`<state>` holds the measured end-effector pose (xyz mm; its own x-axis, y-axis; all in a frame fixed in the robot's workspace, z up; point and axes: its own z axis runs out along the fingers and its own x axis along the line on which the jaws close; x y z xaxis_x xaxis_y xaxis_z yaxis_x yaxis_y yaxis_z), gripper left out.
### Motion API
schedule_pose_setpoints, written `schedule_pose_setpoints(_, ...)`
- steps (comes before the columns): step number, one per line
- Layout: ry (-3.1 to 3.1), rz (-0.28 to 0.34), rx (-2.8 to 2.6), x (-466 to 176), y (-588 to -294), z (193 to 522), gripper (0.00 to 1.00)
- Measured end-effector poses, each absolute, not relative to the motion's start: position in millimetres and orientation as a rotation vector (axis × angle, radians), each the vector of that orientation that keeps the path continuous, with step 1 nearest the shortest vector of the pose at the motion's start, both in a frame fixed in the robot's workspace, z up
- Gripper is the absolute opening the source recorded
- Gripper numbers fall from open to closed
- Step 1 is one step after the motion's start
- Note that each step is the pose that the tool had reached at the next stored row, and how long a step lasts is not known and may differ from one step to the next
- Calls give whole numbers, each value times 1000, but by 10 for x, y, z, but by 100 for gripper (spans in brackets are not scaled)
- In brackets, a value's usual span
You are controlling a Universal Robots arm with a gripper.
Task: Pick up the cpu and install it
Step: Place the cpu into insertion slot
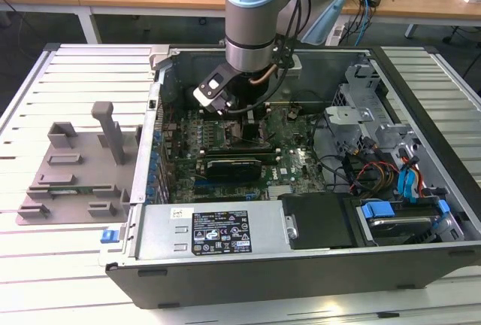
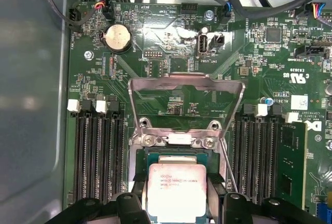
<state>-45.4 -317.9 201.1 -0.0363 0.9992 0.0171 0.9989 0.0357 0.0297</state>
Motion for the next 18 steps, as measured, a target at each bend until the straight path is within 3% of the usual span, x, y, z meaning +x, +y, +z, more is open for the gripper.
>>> schedule_pose_setpoints(18,2242,54,2189,-455,-3178,1990,55)
